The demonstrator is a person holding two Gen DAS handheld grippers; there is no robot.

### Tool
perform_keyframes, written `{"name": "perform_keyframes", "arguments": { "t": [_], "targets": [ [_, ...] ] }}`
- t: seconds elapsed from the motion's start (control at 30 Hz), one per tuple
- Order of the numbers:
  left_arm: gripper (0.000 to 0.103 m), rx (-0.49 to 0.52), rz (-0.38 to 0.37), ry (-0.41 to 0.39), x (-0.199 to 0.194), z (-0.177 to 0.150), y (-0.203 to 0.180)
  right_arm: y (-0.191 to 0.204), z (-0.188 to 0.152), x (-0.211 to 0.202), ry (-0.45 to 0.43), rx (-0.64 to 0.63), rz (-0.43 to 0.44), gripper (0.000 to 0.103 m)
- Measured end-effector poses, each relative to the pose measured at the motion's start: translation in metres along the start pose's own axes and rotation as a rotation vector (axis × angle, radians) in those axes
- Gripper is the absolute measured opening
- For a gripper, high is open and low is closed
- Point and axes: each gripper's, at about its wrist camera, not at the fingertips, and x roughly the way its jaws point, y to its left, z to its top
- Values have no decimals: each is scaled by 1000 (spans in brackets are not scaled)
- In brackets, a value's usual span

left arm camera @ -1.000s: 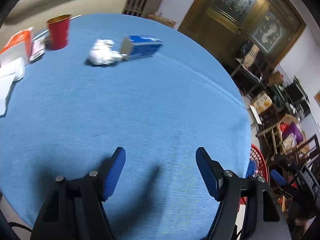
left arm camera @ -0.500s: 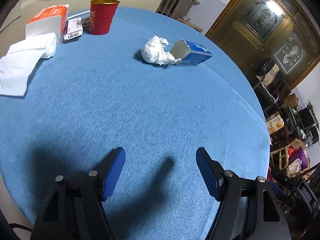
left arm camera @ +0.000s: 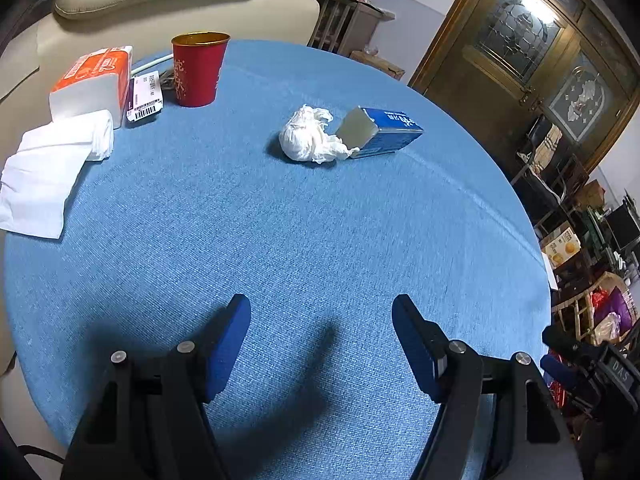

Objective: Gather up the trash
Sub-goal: 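Move both tools back over the table toward the toothpaste box and tissue, then grasp the blue toothpaste box with the right tool and lift it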

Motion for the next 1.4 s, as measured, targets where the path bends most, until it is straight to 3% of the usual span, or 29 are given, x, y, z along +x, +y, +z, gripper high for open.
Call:
{"name": "perform_keyframes", "arguments": {
  "t": [0.97, 1.17, 1.4],
  "targets": [
    [74, -23, 31, 38, 20, 7, 14, 77, 37, 72, 81, -63, 77, 80],
    [74, -32, 42, 28, 24, 14, 18, 83, 53, 97, 97, -9, 93, 80],
    [74, -75, 63, 1, 20, 24, 38, 113, 67, 105, 81, -43, 123, 80]
  ]
}}
